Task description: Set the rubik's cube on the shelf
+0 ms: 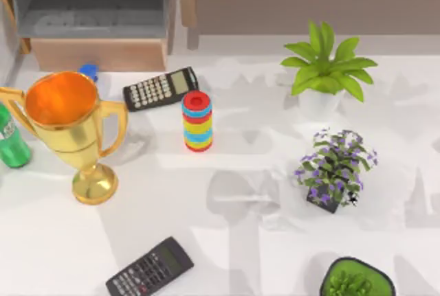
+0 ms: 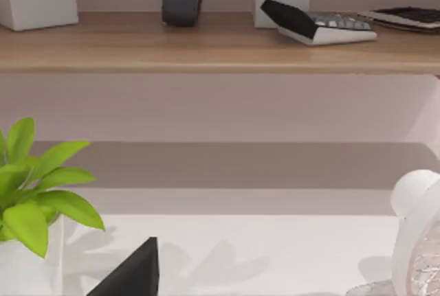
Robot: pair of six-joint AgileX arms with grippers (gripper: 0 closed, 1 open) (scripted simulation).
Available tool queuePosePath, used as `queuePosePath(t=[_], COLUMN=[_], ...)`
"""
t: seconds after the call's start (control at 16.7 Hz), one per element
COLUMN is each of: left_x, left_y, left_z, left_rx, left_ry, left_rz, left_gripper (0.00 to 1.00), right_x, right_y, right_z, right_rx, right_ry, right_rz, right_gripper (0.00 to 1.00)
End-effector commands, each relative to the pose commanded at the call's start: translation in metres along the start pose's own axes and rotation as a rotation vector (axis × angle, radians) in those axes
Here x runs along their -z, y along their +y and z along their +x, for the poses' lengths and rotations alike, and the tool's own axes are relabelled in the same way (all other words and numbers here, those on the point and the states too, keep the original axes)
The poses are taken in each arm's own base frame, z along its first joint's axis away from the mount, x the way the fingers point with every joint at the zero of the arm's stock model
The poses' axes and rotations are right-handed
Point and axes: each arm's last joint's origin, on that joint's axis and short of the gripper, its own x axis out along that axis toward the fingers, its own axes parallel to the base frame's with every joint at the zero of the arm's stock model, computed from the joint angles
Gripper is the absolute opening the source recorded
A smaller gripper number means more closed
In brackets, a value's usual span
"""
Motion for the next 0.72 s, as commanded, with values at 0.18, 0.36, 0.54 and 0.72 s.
queuePosePath(t=[0.18,0.36,0.54,0.72], left_x=[0.002,0.001,-0.006,-0.009], left_y=[-0.002,0.001,0.002,0.0], left_z=[0.006,0.025,0.054,0.061], left_rx=[0.0,0.001,0.001,0.0], left_ry=[-0.001,0.002,0.005,0.001], left_rz=[0.003,0.001,0.0,0.002], left_gripper=[1.0,1.0,1.0,1.0], right_x=[0.0,0.0,0.0,0.0], right_y=[0.0,0.0,0.0,0.0], right_z=[0.0,0.0,0.0,0.0], right_rx=[0.0,0.0,0.0,0.0], right_ry=[0.0,0.0,0.0,0.0], right_rz=[0.0,0.0,0.0,0.0], right_gripper=[1.0,1.0,1.0,1.0])
